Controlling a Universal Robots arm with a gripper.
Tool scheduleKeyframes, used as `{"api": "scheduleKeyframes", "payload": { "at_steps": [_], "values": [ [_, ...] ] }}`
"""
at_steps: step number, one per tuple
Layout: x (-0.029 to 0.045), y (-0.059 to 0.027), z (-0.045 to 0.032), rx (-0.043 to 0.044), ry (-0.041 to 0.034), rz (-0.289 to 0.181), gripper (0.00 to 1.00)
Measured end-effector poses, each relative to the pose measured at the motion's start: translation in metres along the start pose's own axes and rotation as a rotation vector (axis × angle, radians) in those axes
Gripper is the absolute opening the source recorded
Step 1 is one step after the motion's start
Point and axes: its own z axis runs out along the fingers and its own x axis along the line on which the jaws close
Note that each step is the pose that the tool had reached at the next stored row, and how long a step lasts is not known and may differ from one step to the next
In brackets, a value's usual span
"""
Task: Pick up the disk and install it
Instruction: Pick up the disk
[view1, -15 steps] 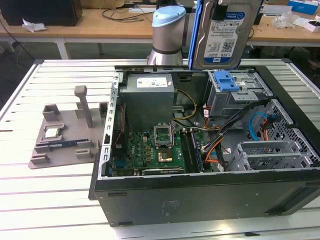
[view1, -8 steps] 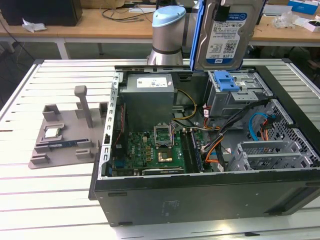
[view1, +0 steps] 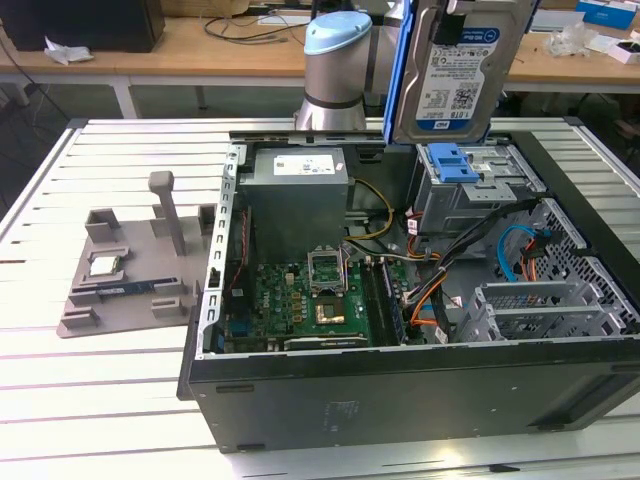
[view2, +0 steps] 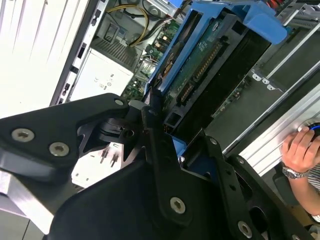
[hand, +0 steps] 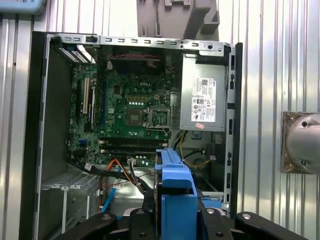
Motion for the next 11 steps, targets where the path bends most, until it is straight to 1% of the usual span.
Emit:
{"api": "scheduleKeyframes", "payload": {
  "at_steps": [5, 11],
  "values": [
    [0.0034, -0.0023, 0.0001, 0.0001, 0.0, 0.0, 0.37],
    [0.0054, -0.0038, 0.0004, 0.0, 0.0, 0.0, 0.37]
  ]
}}
